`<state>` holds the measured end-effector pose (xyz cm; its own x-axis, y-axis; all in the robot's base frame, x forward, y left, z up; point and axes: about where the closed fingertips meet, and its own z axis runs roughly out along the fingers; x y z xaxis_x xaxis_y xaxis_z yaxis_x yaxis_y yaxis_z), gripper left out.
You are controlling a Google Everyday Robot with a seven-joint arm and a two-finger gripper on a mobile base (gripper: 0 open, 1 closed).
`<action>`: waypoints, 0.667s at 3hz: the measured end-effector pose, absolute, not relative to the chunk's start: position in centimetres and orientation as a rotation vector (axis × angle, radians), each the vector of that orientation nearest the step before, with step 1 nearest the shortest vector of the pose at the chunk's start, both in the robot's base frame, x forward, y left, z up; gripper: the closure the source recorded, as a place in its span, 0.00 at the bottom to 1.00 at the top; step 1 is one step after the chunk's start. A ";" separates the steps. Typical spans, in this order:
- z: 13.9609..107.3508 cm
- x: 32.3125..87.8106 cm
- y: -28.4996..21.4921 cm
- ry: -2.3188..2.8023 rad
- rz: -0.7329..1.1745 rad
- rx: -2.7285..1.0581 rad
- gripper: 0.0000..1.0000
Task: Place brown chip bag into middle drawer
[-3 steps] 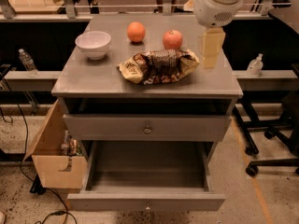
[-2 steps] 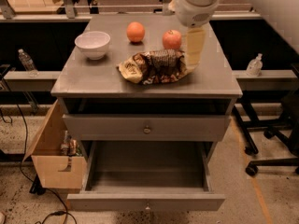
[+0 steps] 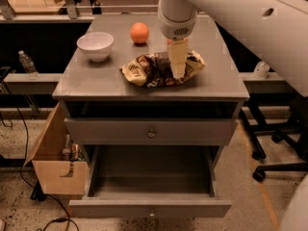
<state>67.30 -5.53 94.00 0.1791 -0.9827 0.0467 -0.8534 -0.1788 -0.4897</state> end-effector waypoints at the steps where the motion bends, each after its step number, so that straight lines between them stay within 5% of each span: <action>1: 92.3 67.9 -4.6 1.758 -0.454 -2.138 0.18; 2: 90.9 68.3 -4.3 1.790 -0.376 -2.152 0.40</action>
Offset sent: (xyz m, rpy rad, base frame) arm 0.0130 0.0163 -0.0458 0.0627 0.1760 -0.0046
